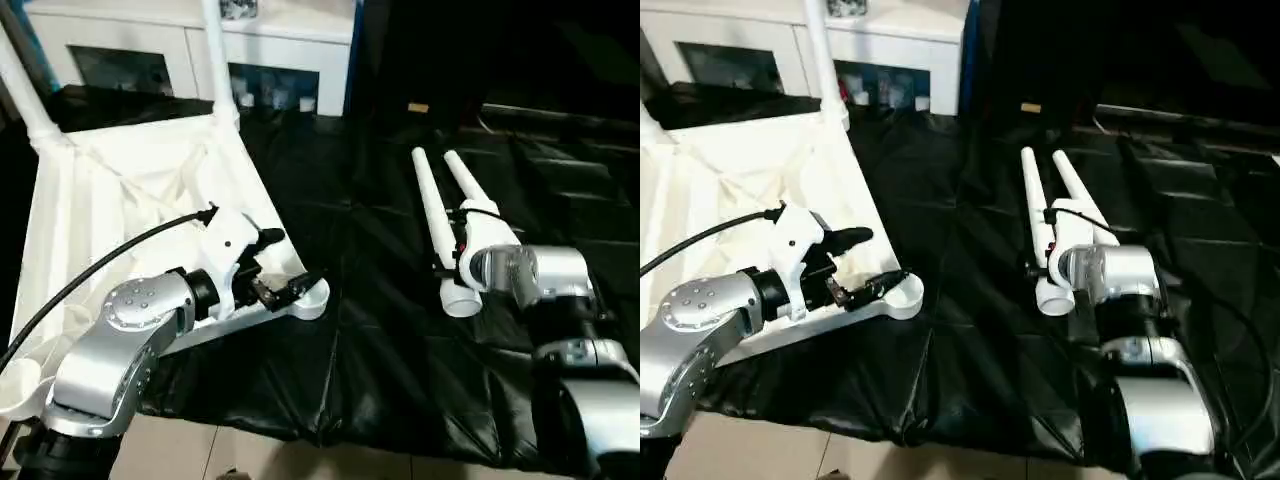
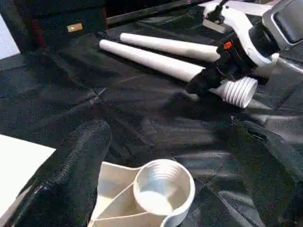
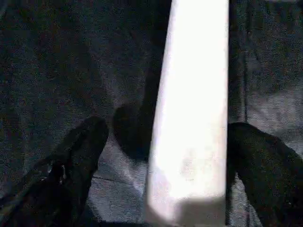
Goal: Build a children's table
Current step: Pick table leg
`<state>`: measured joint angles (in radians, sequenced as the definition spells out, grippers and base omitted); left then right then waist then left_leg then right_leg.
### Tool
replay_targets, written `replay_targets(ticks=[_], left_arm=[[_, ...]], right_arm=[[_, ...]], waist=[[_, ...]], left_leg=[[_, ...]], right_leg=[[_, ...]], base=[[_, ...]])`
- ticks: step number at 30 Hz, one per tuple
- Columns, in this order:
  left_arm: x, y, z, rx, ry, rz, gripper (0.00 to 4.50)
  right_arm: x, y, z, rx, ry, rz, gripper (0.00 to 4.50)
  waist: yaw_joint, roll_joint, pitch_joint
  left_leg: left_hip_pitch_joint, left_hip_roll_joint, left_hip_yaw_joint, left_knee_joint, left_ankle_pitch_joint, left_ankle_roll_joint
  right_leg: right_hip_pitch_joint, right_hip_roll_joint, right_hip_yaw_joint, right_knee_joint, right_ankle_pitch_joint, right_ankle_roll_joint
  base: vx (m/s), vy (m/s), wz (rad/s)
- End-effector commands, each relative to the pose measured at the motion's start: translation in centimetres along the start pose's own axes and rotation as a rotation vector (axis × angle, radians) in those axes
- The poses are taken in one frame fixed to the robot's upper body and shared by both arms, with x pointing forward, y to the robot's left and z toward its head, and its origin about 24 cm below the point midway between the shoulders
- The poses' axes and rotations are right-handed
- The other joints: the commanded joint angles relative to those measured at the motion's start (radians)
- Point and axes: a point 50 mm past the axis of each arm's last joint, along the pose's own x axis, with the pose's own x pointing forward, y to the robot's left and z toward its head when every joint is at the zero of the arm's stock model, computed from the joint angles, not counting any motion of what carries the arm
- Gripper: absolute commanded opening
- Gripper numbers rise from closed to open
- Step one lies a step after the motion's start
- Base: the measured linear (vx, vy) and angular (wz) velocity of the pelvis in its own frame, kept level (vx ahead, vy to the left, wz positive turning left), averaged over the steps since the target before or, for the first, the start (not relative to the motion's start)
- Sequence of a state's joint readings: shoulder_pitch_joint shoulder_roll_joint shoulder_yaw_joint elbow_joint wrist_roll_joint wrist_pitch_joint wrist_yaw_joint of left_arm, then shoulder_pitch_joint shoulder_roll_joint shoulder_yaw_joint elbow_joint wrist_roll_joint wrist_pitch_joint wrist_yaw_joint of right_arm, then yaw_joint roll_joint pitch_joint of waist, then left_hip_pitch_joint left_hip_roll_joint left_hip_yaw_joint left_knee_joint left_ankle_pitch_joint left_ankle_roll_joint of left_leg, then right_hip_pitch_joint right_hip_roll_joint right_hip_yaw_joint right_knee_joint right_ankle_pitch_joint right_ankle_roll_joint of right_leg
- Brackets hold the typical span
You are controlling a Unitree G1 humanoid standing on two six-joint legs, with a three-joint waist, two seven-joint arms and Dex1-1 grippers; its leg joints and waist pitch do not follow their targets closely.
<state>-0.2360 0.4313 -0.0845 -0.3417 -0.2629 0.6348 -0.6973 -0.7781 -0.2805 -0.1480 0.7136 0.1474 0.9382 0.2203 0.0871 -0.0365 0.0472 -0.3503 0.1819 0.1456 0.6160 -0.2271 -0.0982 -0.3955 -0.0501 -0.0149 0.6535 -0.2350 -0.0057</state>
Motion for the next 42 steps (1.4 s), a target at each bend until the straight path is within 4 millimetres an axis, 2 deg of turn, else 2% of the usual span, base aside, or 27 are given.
replay_targets(ticks=[1, 7, 12, 15, 18, 19, 21, 26, 28, 29, 30, 31, 33, 34, 35, 36, 41, 42], left_arm=[[0.0, -0.2, 0.6, 0.014, -0.006, -0.030, 4.50], [0.0, -0.3, 0.7, 0.024, 0.020, -0.082, 4.50], [-0.1, -0.6, 0.6, 0.016, 0.047, -0.127, 4.50], [-0.4, -1.5, -0.1, -0.003, 0.109, -0.241, 4.50], [-0.4, -1.8, -0.4, -0.001, 0.139, -0.285, 4.50], [-0.3, -1.8, -0.5, 0.004, 0.151, -0.292, 4.50], [-0.2, -1.7, -0.6, 0.008, 0.156, -0.291, 4.50], [1.2, -0.1, -0.4, -0.016, 0.125, -0.147, 4.50], [2.0, 0.4, 0.2, -0.057, 0.082, -0.087, 4.50], [2.8, 0.8, 0.9, -0.100, 0.034, -0.034, 4.50], [2.8, 0.8, 0.9, -0.100, 0.034, -0.034, 4.50], [3.4, 1.0, 1.5, -0.139, -0.008, 0.004, 4.50], [4.6, 1.5, 2.6, -0.226, -0.083, 0.074, 4.50], [5.4, 1.8, 3.4, -0.296, -0.134, 0.117, 4.50], [5.6, 1.8, 3.5, -0.310, -0.144, 0.122, 4.50], [6.5, 1.8, 4.3, -0.394, -0.200, 0.125, 4.50], [8.7, 1.6, 5.3, -0.558, -0.262, 0.104, 4.50], [9.0, 1.4, 5.4, -0.575, -0.267, 0.092, 4.50]], right_arm=[[0.3, -0.6, -0.8, 0.042, 0.052, -0.002, 4.03], [0.6, -1.4, -1.3, 0.079, 0.080, -0.002, 3.53], [0.7, -1.7, -1.3, 0.078, 0.075, -0.013, 3.10], [0.8, -1.9, -1.1, 0.039, 0.039, -0.035, 2.85], [0.9, -2.0, -1.1, 0.043, 0.028, -0.028, 2.59], [1.0, -2.0, -1.1, 0.052, 0.014, -0.019, 2.52], [1.0, -1.9, -1.0, 0.059, 0.003, -0.012, 2.21], [0.4, -1.7, 0.6, 0.054, -0.199, 0.076, 1.94], [0.0, -1.5, 1.1, 0.086, -0.254, 0.125, 1.90], [-0.5, -1.0, 1.5, 0.139, -0.306, 0.197, 1.88], [-0.5, -1.0, 1.5, 0.139, -0.306, 0.197, 1.87], [-0.9, -0.4, 1.8, 0.173, -0.357, 0.269, 1.86], [-1.9, 0.8, 2.1, 0.190, -0.457, 0.410, 1.86], [-2.9, 1.8, 2.2, 0.182, -0.538, 0.534, 1.86], [-3.2, 2.1, 2.2, 0.179, -0.555, 0.562, 1.86], [-4.0, 3.0, 1.8, 0.153, -0.597, 0.673, 1.86], [-5.4, 5.0, 0.7, 0.119, -0.618, 0.866, 1.86], [-5.8, 5.3, 0.6, 0.113, -0.619, 0.901, 1.86]], waist=[[0.000, 0.001, -0.058], [0.001, -0.001, -0.058], [0.000, -0.004, -0.057], [0.001, -0.007, -0.058], [0.000, -0.006, -0.057], [-0.002, 0.001, -0.056], [-0.002, 0.002, -0.056], [0.000, 0.000, -0.058], [0.002, -0.002, -0.061], [0.002, -0.005, -0.064], [0.002, -0.005, -0.064], [0.004, -0.008, -0.065], [0.007, -0.007, -0.064], [0.006, -0.007, -0.066], [0.010, -0.006, -0.065], [0.008, -0.008, -0.065], [0.012, -0.009, -0.064], [0.012, -0.010, -0.063]], left_leg=[[-0.004, 0.022, 0.011, -0.069, 0.029, -0.001], [-0.001, 0.023, 0.012, -0.071, 0.001, -0.017], [-0.002, 0.023, 0.013, -0.071, 0.004, -0.024], [-0.002, 0.023, 0.014, -0.071, 0.006, -0.023], [-0.003, 0.023, 0.015, -0.071, 0.009, -0.023], [-0.002, 0.023, 0.015, -0.071, -0.002, -0.025], [-0.001, 0.025, 0.016, -0.072, -0.017, -0.029], [-0.001, 0.028, 0.019, -0.071, -0.026, -0.027], [-0.001, 0.026, 0.020, -0.069, 0.002, -0.016], [-0.006, 0.024, 0.019, -0.068, 0.032, -0.006], [-0.006, 0.024, 0.019, -0.067, 0.038, -0.001], [-0.006, 0.024, 0.019, -0.066, 0.044, 0.016], [-0.007, 0.026, 0.018, -0.065, 0.040, 0.028], [-0.005, 0.029, 0.016, -0.067, 0.039, 0.033], [-0.007, 0.027, 0.017, -0.063, 0.030, 0.046], [-0.010, 0.027, 0.014, -0.065, 0.040, 0.062], [-0.007, 0.029, 0.013, -0.063, 0.053, 0.087], [-0.007, 0.029, 0.013, -0.065, 0.050, 0.089]], right_leg=[[0.062, -0.060, 0.034, -0.061, 0.121, -0.234], [0.057, -0.061, 0.032, -0.063, 0.073, -0.228], [0.058, -0.060, 0.032, -0.063, 0.084, -0.224], [0.057, -0.061, 0.032, -0.062, 0.082, -0.226], [0.057, -0.060, 0.032, -0.062, 0.087, -0.227], [0.055, -0.060, 0.032, -0.064, 0.079, -0.228], [0.056, -0.059, 0.032, -0.064, 0.072, -0.230], [0.059, -0.061, 0.034, -0.066, 0.081, -0.229], [0.062, -0.058, 0.035, -0.063, 0.126, -0.236], [0.067, -0.057, 0.035, -0.058, 0.178, -0.243], [0.067, -0.056, 0.035, -0.057, 0.197, -0.246], [0.068, -0.057, 0.034, -0.059, 0.211, -0.254], [0.072, -0.059, 0.035, -0.060, 0.226, -0.256], [0.070, -0.061, 0.034, -0.060, 0.221, -0.262], [0.073, -0.061, 0.035, -0.062, 0.236, -0.260], [0.076, -0.063, 0.035, -0.061, 0.247, -0.270], [0.070, -0.064, 0.033, -0.067, 0.218, -0.283], [0.071, -0.064, 0.033, -0.070, 0.195, -0.275]], base=[[0.000, 0.000, 0.00], [0.000, 0.000, 0.00], [0.000, 0.000, 0.00], [0.000, 0.000, 0.00], [0.000, 0.000, 0.00], [0.000, 0.000, 0.00], [0.000, 0.000, 0.00], [0.000, 0.000, 0.00], [0.000, 0.000, 0.00], [0.000, 0.000, 0.00], [0.000, 0.000, 0.00], [0.000, 0.000, 0.00], [0.000, 0.000, 0.00], [0.000, 0.000, 0.00], [0.000, 0.000, 0.00], [0.000, 0.000, 0.00], [0.000, 0.000, 0.00], [0.000, 0.000, 0.00]])
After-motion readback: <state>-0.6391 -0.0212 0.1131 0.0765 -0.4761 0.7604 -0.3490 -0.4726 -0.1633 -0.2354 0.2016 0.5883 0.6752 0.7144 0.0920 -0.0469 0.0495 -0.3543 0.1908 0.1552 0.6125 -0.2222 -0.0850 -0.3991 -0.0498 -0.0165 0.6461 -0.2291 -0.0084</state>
